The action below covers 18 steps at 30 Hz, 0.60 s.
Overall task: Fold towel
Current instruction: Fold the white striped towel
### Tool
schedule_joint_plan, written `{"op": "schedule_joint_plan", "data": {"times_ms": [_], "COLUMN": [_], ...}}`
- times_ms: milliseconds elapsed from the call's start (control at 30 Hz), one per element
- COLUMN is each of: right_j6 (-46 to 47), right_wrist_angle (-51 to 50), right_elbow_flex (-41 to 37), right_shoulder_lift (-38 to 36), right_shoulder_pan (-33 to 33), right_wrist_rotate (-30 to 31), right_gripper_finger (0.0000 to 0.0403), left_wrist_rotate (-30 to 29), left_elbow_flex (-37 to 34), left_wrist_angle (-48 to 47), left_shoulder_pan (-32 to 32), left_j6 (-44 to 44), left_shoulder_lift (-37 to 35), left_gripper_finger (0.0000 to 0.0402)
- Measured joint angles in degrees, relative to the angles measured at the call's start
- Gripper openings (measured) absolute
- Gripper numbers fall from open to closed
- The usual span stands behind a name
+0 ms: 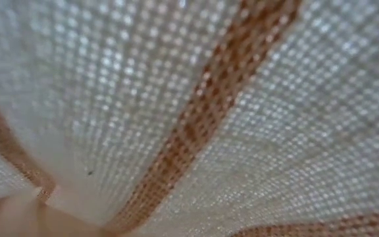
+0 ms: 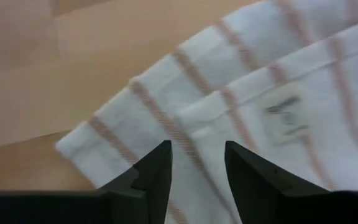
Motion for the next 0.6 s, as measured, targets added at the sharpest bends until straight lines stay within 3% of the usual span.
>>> {"op": "schedule_joint_plan", "data": {"times_ms": [233, 600], "right_j6": [0.04, 0.06], "right_wrist_angle": [0.30, 0.77], "right_elbow_flex": [0.00, 0.00], "right_shoulder_lift": [0.02, 0.02], "right_shoulder_pan": [0.00, 0.00], "right_wrist_rotate": [0.00, 0.00], "right_gripper_finger": [0.0000, 0.0000], "left_wrist_rotate": [-0.85, -0.39], "left_elbow_flex": [2.87, 0.08], "left_wrist_angle": [0.44, 4.54], "left_shoulder_pan": [0.04, 0.13], "left_j6": [-0.81, -3.74], "left_shoulder_lift": [-0.04, -0.04], "left_gripper_finger": [0.0137, 0.0122]}}
